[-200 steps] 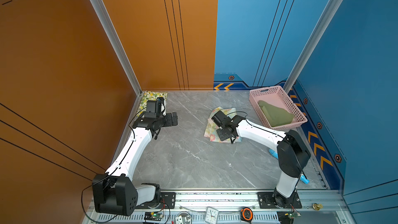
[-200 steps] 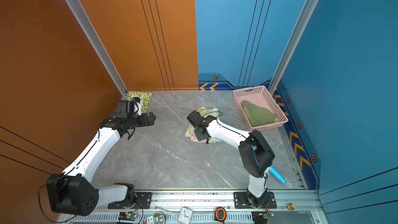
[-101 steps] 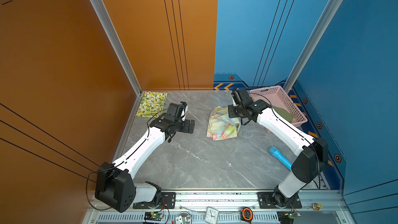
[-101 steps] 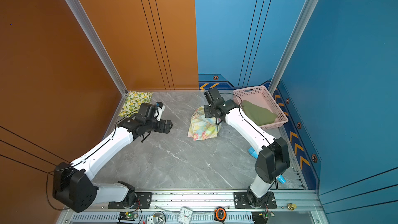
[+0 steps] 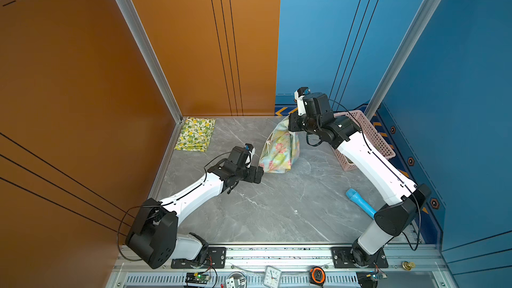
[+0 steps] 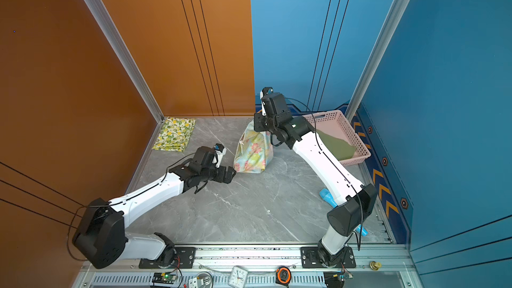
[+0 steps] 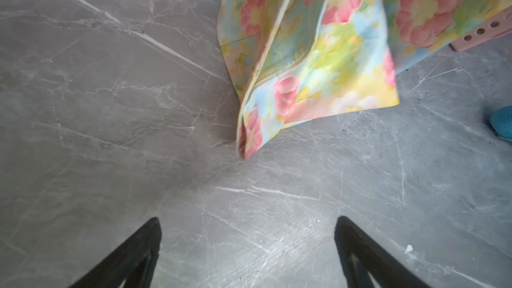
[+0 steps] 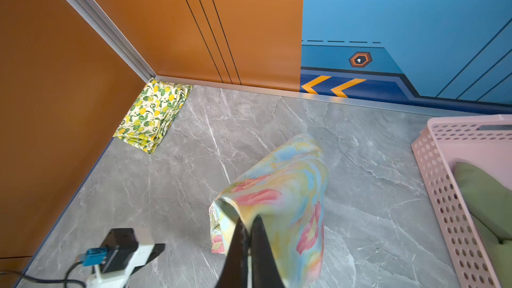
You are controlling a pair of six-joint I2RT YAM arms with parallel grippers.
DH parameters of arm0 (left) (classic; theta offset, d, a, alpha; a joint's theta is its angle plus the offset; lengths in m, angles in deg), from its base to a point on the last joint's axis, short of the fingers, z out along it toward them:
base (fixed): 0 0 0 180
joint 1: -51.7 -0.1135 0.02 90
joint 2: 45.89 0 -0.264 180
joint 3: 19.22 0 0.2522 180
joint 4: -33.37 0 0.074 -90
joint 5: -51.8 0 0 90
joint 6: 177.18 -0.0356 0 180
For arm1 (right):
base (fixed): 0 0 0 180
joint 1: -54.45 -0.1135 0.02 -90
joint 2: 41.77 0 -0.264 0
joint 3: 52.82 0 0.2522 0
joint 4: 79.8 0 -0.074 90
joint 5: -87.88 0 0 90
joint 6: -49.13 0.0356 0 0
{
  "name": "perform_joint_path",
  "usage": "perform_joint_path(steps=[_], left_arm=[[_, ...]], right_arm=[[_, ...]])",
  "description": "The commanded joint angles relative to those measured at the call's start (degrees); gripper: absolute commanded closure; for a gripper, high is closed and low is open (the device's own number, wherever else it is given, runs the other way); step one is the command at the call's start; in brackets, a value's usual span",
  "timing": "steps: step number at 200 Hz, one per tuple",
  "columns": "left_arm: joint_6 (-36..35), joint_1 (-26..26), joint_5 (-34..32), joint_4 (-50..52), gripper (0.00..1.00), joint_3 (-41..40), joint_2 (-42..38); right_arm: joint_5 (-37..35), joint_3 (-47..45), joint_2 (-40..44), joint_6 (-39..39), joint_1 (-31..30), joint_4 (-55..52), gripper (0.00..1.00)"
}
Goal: Fold and stack skirts
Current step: Flatten out the skirt at the center of the table.
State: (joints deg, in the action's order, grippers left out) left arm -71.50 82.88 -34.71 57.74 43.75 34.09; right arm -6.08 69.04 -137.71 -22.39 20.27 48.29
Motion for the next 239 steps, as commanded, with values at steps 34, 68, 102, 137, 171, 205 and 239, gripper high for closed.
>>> perform_joint_path(steps=[34, 68, 102, 137, 171, 205, 239], left_arm=[[0.75, 0.66, -0.84, -17.56, 0.01, -1.93, 7.52], [0.14, -0.60, 1.38, -21.88, 0.07, -1.34, 12.33], [0.55, 1.04, 2.97, -26.37, 0.38, -2.19, 15.52], [1.54, 0.78, 2.33, -23.86, 1.00, -0.41, 12.61], [-0.36, -0.26, -1.96, -8.17, 1.00, 3.24, 1.05], [-2.46, 0.28, -4.24, 9.41, 1.00, 9.35, -10.45], [-5.27, 4.10, -5.73, 21.01, 1.00, 16.31, -18.42]], right_arm=[[2.46, 4.90, -2.49, 0.89, -1.13, 0.91, 1.00], [2.82, 6.20, -2.71, 0.59, -1.48, 0.89, 1.00], [2.97, 7.04, -3.09, 0.57, -1.21, 0.89, 1.00], [2.73, 7.31, -2.50, 0.34, -0.47, 0.76, 1.00], [1.81, 6.87, 0.26, -0.92, 0.98, 0.28, 1.00], [0.49, 5.68, 4.89, -2.11, 2.99, 0.01, 1.00], [-1.18, 2.60, 11.61, -3.47, 4.87, -0.27, 1.00]])
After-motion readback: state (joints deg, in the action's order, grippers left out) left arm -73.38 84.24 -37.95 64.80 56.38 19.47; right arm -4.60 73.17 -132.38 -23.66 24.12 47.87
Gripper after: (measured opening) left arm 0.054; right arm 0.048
